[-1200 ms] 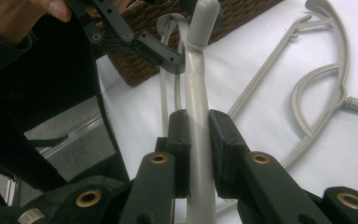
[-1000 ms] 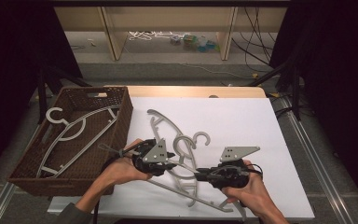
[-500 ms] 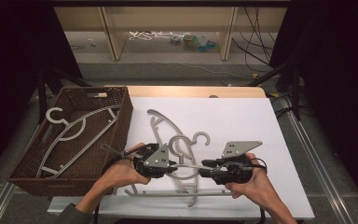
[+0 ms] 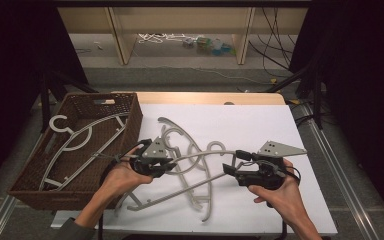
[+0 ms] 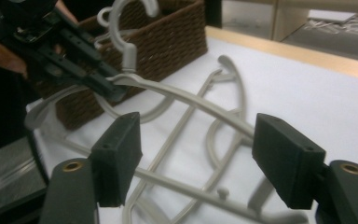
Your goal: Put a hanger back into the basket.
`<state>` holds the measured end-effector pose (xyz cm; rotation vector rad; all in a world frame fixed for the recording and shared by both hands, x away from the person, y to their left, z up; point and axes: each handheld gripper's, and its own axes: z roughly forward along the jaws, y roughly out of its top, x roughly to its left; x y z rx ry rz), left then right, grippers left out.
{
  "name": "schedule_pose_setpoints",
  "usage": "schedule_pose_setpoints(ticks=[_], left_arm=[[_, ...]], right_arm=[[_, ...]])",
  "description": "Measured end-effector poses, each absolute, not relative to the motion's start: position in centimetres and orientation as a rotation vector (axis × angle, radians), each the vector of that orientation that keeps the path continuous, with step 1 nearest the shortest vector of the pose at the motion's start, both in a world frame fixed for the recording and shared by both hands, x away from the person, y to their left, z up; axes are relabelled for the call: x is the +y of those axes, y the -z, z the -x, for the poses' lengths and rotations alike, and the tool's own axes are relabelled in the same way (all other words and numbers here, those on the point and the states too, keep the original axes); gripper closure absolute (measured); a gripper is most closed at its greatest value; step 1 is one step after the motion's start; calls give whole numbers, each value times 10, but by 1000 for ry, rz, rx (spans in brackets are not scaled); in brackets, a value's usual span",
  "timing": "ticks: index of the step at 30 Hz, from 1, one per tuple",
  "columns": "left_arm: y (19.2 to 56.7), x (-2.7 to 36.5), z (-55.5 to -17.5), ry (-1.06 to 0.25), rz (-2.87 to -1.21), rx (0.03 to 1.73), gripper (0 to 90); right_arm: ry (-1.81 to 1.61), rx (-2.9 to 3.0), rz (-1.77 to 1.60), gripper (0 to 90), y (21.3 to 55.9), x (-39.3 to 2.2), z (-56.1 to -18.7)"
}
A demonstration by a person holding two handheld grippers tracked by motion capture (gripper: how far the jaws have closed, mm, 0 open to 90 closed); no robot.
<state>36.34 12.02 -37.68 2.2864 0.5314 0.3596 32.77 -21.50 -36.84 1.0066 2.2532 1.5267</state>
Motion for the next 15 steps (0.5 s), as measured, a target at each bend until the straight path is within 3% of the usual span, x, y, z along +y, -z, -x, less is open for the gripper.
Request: schedule_pose_setpoints(ticks=[15], left_arm=[[322, 166, -365, -451, -2110, 674, 820]], right_arm=[[-1588, 2162, -1038, 269, 389, -226, -323]])
